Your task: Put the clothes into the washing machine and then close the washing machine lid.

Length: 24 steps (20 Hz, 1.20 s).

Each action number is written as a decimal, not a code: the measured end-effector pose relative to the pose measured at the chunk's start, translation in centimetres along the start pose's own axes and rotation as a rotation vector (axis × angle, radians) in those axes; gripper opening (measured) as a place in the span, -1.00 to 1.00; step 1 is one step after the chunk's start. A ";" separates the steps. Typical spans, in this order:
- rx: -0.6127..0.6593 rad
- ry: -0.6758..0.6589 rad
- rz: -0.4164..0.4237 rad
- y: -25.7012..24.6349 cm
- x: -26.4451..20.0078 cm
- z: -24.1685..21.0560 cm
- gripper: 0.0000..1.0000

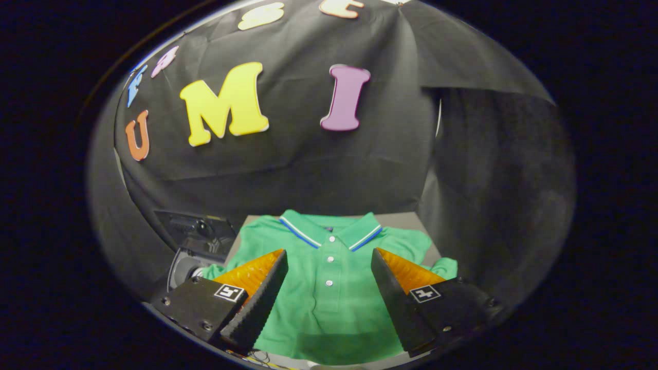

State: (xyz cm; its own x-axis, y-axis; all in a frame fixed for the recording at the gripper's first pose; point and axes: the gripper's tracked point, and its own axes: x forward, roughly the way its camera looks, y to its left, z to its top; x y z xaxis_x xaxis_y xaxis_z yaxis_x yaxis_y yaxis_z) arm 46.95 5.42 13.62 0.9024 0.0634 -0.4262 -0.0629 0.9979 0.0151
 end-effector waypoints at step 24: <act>0.064 0.147 0.006 1.2 5.0 -4.9 -0.73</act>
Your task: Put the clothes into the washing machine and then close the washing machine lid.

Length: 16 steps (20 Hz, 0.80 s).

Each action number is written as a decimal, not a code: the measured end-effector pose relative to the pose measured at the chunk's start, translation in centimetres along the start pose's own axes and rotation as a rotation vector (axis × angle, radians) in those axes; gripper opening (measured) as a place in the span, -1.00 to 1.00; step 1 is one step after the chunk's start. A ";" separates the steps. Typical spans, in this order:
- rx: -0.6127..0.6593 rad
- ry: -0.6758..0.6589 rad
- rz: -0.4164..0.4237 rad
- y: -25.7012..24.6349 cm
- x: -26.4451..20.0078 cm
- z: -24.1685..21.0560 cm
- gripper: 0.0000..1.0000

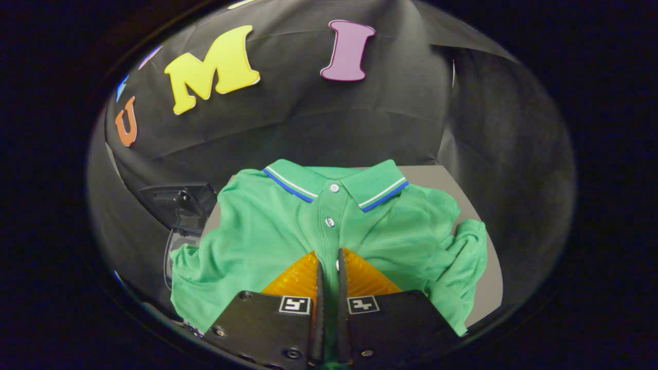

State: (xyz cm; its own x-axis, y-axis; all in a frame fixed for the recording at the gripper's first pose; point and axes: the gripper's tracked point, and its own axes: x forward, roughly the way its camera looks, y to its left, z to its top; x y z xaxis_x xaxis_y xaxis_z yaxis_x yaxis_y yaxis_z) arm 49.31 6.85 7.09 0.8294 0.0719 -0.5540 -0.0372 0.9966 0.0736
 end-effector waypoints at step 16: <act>0.127 -0.225 0.182 5.6 -9.1 3.2 -0.86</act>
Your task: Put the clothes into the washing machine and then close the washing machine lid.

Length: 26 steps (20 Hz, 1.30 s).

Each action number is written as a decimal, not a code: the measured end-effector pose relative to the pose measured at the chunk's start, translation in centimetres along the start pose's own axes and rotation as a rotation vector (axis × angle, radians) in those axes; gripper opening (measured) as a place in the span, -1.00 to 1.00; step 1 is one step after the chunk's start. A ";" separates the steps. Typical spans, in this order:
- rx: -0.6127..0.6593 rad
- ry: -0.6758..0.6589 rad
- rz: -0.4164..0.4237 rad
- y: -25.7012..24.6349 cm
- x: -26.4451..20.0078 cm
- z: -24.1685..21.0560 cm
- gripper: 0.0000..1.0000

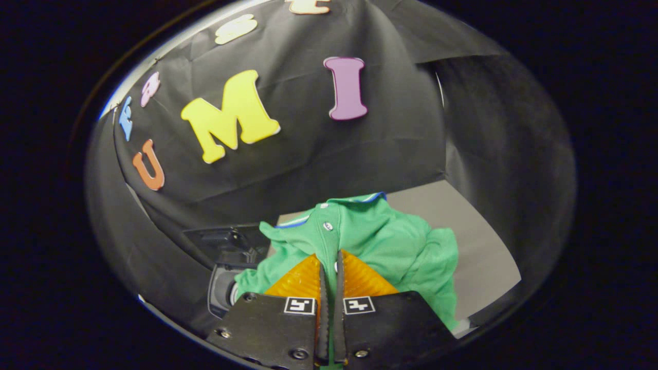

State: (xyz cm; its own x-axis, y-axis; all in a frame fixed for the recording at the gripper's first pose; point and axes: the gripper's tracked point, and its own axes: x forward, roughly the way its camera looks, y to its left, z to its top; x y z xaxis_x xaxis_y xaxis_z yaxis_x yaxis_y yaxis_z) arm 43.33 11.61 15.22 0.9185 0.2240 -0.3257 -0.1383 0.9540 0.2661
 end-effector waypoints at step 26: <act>-0.165 -0.109 0.351 29.1 -3.6 -3.0 -0.86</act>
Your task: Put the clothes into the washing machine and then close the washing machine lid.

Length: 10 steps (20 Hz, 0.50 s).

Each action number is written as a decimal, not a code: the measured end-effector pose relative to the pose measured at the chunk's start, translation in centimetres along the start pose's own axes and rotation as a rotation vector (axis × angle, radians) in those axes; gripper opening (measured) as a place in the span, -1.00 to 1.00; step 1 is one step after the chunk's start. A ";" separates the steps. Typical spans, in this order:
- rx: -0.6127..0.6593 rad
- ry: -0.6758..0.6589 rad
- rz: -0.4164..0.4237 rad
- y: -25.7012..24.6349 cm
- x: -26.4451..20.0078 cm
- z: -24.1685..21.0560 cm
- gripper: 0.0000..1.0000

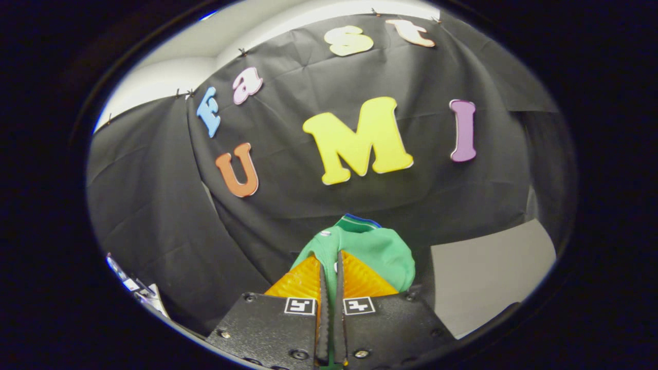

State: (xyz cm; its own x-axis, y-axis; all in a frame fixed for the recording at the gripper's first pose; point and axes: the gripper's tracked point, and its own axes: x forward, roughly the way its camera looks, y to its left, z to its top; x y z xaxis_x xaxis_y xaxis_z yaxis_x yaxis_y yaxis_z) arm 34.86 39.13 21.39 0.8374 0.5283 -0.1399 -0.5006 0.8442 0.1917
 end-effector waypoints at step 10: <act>0.000 0.187 0.022 2.7 9.9 -10.5 -0.86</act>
State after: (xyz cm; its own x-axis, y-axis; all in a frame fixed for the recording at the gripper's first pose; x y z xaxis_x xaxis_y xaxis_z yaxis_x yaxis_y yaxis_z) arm 39.48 47.59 10.29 0.7709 0.5542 -0.3140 -0.5182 0.8323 0.1969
